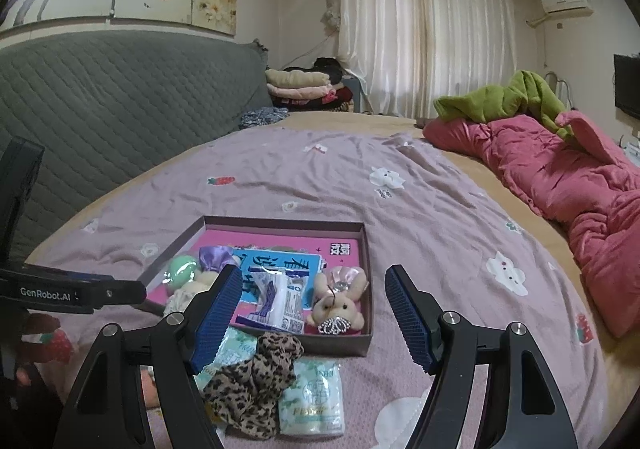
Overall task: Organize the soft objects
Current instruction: 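Withdraw both open tools from the box back over the bed cover, then grasp the white tissue pack with the right tool while the left tool grasps the peach sponge, then lift and carry the tissue pack with the right tool while the left tool carries the sponge toward the box, then lower the tissue pack into the box and open the right tool while the left tool lowers the sponge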
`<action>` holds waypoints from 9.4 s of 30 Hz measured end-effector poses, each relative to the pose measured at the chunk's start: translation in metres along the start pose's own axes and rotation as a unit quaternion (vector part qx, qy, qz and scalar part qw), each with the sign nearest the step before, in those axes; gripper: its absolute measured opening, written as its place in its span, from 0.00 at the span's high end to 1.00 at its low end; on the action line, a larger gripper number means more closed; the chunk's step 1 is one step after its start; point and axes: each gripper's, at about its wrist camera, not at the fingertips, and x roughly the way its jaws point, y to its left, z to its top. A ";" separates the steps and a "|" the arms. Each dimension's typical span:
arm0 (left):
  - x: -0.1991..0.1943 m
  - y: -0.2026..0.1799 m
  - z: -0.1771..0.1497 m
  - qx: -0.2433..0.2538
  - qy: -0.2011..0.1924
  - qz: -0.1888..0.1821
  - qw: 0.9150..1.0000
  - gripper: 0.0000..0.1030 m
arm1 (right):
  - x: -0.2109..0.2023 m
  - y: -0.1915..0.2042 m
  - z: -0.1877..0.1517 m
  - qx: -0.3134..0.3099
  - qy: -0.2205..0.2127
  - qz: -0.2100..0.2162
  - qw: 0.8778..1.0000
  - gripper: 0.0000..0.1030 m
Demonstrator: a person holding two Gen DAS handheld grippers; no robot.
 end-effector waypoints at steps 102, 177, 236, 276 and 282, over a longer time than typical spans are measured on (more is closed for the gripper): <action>0.038 0.020 -0.089 0.033 0.076 -0.020 0.996 0.40 | 0.038 -0.001 -0.095 0.012 0.196 -0.017 0.980 0.27; 0.014 0.036 -0.078 0.029 0.018 0.018 0.999 0.63 | 0.036 -0.040 -0.085 0.043 0.117 -0.040 0.991 0.49; 0.004 0.019 0.018 0.026 -0.082 0.076 0.993 0.63 | 0.053 -0.003 0.005 0.005 -0.022 0.002 1.000 0.49; 0.091 0.021 0.028 0.034 -0.023 0.085 0.996 0.63 | 0.120 -0.012 0.002 -0.015 0.022 0.026 0.999 0.49; 0.093 0.020 0.028 0.033 -0.023 0.084 0.996 0.63 | 0.129 -0.011 -0.004 -0.013 0.044 0.040 0.998 0.49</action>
